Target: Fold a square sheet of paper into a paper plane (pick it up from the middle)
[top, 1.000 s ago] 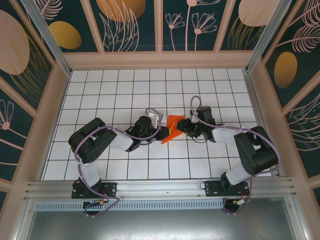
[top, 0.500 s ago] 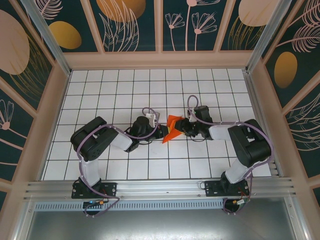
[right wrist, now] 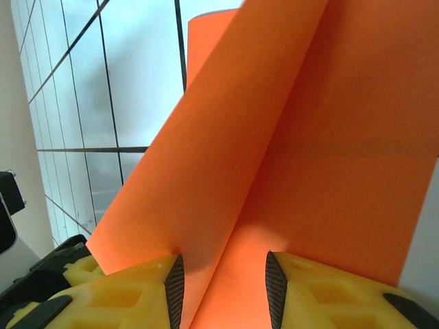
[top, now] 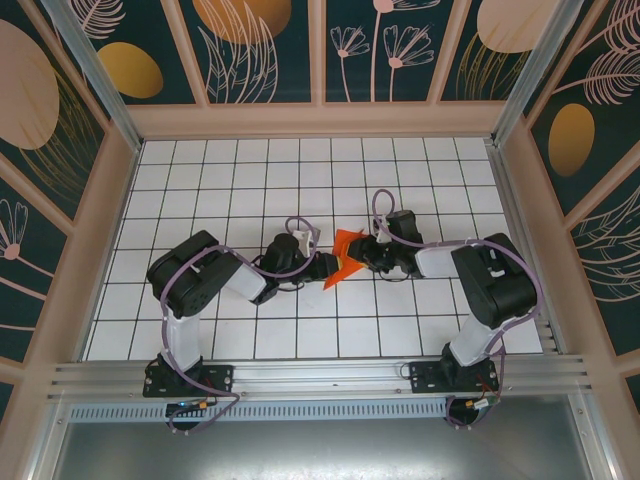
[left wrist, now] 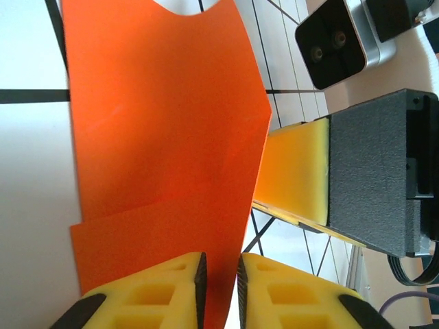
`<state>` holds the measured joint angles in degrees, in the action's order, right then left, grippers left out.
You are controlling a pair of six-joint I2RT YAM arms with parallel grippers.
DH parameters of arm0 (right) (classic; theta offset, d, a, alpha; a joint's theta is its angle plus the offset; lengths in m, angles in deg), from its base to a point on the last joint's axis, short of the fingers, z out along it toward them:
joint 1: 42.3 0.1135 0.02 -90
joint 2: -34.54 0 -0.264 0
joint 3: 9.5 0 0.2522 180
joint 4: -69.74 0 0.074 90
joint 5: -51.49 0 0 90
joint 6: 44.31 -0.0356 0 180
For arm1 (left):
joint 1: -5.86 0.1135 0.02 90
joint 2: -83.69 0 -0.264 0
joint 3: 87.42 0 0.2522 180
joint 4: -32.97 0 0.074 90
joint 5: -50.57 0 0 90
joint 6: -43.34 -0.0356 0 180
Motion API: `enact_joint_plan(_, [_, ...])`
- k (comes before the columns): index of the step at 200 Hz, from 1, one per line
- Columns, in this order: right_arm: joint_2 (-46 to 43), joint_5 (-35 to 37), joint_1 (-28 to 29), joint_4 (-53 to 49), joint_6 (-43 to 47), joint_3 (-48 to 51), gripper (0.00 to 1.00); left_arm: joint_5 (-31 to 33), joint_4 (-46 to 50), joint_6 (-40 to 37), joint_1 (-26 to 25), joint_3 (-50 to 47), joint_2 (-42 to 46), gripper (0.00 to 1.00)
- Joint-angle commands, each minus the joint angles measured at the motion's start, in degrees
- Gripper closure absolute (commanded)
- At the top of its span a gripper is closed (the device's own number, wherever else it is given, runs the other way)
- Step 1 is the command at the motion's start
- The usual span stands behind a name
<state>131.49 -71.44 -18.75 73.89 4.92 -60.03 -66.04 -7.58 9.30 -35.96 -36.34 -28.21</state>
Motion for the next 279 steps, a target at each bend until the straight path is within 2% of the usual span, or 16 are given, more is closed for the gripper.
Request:
enact_joint_plan(1, [1.42, -0.13, -0.13, 1.36, 0.92, -1.11, 0.60, -1.31, 0.78, -1.35, 0.30, 2.11, -1.29, 0.74])
enact_joint_plan(56, [0.97, 0.32, 0.09, 0.81, 0.89, -1.13, 0.58, -0.62, 3.62, -3.63, 0.27, 4.14, -2.26, 0.68])
enact_joint_plan(90, [1.05, 0.20, 0.20, 0.45, 0.87, -1.52, 0.58, 0.53, 6.32, -6.13, 0.34, 5.26, -2.29, 0.70])
enact_joint_plan(164, [-1.09, 0.63, 0.19, -0.08, 3.46, -1.04, 0.59, 0.29, 8.34, -9.71, 0.45, 5.83, -1.24, 0.90])
enact_joint_plan(182, [-1.80, 0.22, 0.19, 0.66, 4.36, -0.50, 0.59, -0.72, 8.25, -9.25, 0.83, 5.75, -0.83, 0.93])
enact_joint_plan(279, [0.57, -0.04, 0.18, -0.05, 5.62, -1.81, 0.57, -6.21, 0.69, -1.35, 2.29, 3.82, -1.55, 0.92])
